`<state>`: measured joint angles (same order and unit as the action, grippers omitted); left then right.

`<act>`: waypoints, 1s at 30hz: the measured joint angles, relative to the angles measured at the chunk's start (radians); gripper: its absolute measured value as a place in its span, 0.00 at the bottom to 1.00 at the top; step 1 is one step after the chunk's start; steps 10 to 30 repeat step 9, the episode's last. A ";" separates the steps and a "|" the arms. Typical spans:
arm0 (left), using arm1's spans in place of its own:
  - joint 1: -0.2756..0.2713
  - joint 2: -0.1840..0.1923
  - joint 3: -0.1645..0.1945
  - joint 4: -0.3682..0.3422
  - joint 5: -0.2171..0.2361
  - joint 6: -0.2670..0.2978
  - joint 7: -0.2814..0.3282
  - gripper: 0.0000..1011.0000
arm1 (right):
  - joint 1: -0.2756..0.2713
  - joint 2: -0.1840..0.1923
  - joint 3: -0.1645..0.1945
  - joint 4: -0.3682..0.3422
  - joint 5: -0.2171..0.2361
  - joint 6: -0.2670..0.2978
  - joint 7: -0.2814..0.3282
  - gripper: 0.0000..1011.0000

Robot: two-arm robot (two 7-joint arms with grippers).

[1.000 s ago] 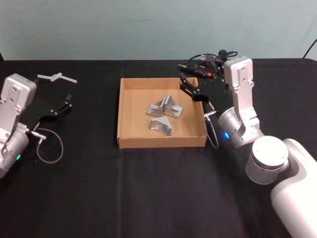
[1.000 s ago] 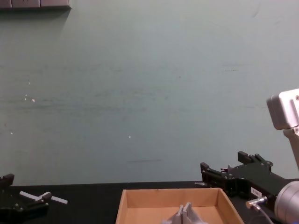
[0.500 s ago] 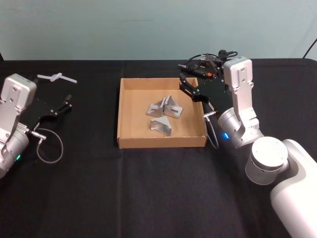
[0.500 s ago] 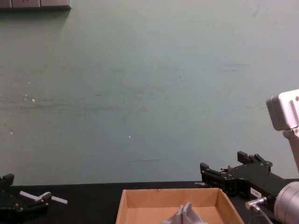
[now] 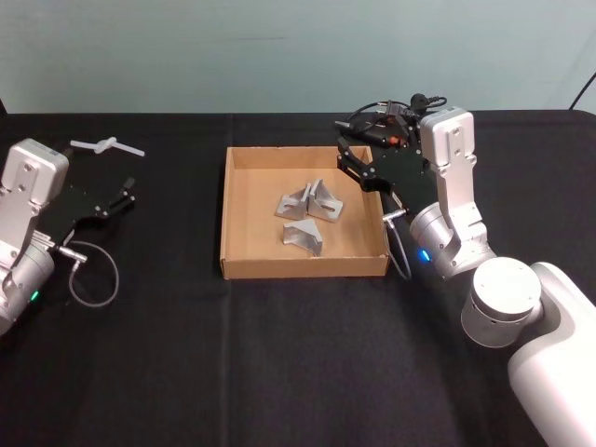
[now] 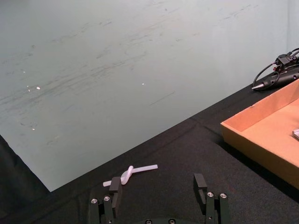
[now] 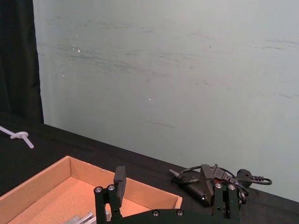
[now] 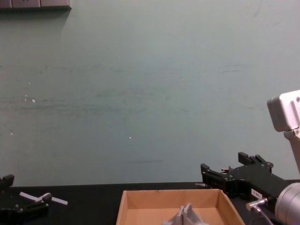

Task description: Use one hand to pick up the angle iron from the table and place it into the box.

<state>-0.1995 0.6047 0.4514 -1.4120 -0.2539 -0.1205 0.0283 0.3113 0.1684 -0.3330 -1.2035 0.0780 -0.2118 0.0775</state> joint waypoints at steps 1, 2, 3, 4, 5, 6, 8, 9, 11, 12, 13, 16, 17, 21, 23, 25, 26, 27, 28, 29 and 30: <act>0.000 0.000 0.000 0.000 0.000 0.000 0.000 0.99 | 0.000 0.000 0.000 0.000 0.000 0.000 0.000 0.99; 0.000 0.000 0.000 0.000 0.000 0.000 0.000 0.99 | 0.000 0.000 0.000 0.000 0.000 0.000 0.000 0.99; 0.000 0.000 0.000 0.000 0.000 0.000 0.000 0.99 | 0.000 0.000 0.000 0.000 0.000 0.000 0.000 0.99; 0.000 0.000 0.000 0.000 0.000 0.000 0.000 0.99 | 0.000 0.000 0.000 0.000 0.000 0.000 0.000 0.99; 0.000 0.000 0.000 0.000 0.000 0.000 0.000 0.99 | 0.000 0.000 0.000 0.000 0.000 -0.001 0.000 0.99; 0.000 0.000 0.000 0.000 0.000 0.000 0.000 0.99 | 0.000 0.000 0.000 0.000 0.000 -0.001 0.000 0.99; 0.000 0.000 0.000 0.000 0.000 0.000 0.000 0.99 | 0.000 0.000 0.000 0.000 0.000 -0.001 0.000 0.99; 0.000 0.000 0.000 0.000 0.000 0.000 0.000 0.99 | 0.000 0.000 0.000 0.000 0.000 -0.001 0.000 0.99; 0.000 0.000 0.000 0.000 0.000 0.000 0.000 0.99 | 0.000 0.000 0.000 0.000 0.000 -0.001 0.000 0.99; 0.000 0.000 0.000 0.000 0.000 0.000 0.000 0.99 | 0.000 0.000 0.000 0.000 0.000 -0.001 0.000 0.99; 0.000 0.000 0.000 0.000 0.000 0.000 0.000 0.99 | 0.000 0.000 0.000 0.000 0.000 -0.001 0.000 0.99; 0.000 0.000 0.000 0.000 0.000 0.000 0.000 0.99 | 0.000 0.000 0.000 0.000 0.000 -0.001 0.000 0.99; 0.000 0.000 0.000 0.000 0.000 0.000 0.000 0.99 | 0.000 0.000 0.000 0.000 0.000 -0.001 0.000 0.99; 0.000 0.000 0.000 0.000 0.000 0.000 0.000 0.99 | 0.000 0.000 0.000 0.000 0.000 -0.001 0.000 0.99; 0.000 0.000 0.000 0.000 0.000 0.000 0.000 0.99 | 0.000 0.000 0.000 0.000 0.000 -0.001 0.000 0.99; 0.000 0.000 0.000 0.000 0.000 0.000 0.000 0.99 | 0.000 0.000 0.000 0.000 0.000 -0.001 0.000 0.99; 0.000 0.000 0.000 0.000 0.000 0.000 0.000 0.99 | 0.000 0.000 0.000 0.000 0.000 -0.001 0.000 0.99; 0.000 0.000 0.000 0.000 0.000 0.000 0.000 0.99 | 0.000 0.000 0.000 0.000 0.000 -0.001 0.000 0.99; 0.000 0.000 0.000 0.000 0.000 0.000 0.000 0.99 | 0.000 0.000 0.000 0.000 0.000 -0.001 0.000 0.99; 0.000 0.000 0.000 0.000 0.000 0.000 0.000 0.99 | 0.000 0.000 0.000 0.000 0.000 -0.001 0.000 0.99; 0.000 0.000 0.000 0.000 0.000 0.000 0.000 0.99 | 0.000 0.000 0.000 0.000 0.000 -0.001 0.000 0.99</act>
